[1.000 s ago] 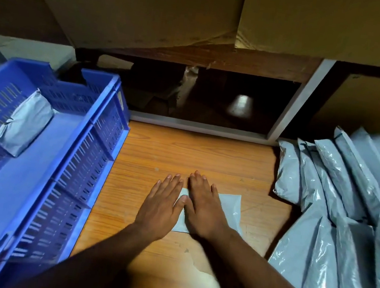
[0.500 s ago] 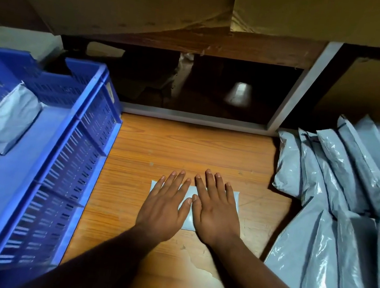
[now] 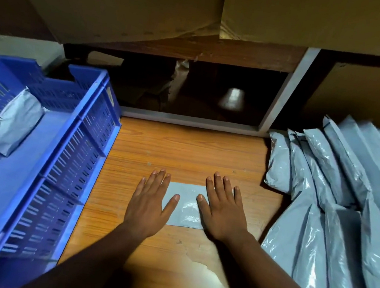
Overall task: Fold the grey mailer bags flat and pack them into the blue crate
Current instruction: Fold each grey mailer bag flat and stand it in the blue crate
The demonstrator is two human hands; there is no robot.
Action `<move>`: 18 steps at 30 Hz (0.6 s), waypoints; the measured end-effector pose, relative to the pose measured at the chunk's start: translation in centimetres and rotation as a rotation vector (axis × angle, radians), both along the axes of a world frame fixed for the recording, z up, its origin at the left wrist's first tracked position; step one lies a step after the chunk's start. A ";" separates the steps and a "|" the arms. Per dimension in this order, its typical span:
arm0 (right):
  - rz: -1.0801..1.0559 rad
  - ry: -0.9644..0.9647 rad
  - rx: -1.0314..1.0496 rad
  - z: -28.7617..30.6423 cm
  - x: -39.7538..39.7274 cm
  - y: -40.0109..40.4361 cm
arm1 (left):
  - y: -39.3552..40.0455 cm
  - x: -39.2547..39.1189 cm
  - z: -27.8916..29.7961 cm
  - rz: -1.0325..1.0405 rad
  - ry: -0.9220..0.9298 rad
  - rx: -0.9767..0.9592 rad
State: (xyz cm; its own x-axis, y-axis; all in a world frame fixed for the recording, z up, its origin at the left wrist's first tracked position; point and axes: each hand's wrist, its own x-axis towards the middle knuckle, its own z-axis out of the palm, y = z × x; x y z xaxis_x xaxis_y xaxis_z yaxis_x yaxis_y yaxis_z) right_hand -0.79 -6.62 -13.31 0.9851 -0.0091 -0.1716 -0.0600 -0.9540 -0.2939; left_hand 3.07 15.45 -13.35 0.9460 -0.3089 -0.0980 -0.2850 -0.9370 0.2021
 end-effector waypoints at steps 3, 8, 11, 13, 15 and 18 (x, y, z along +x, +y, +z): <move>-0.006 -0.100 0.044 0.9 0.3 0.3 | -1.2 -0.3 1.1 -0.033 -0.082 -0.063; 0.119 -0.141 0.048 -1.0 -0.4 3.8 | -2.8 -1.0 -0.5 -0.159 -0.076 -0.093; 0.101 -0.123 0.024 -1.4 -0.2 3.7 | -2.9 -0.7 -1.1 -0.152 -0.085 -0.070; 0.103 -0.116 0.008 -1.5 -0.1 3.9 | -3.2 -0.7 -0.8 -0.158 -0.094 -0.058; 0.119 -0.112 0.021 -1.6 -0.1 3.9 | -3.2 -0.7 -0.7 -0.158 -0.085 -0.054; 0.106 -0.110 0.009 -1.5 -0.8 2.3 | -1.8 -1.1 -0.9 -0.068 -0.038 -0.044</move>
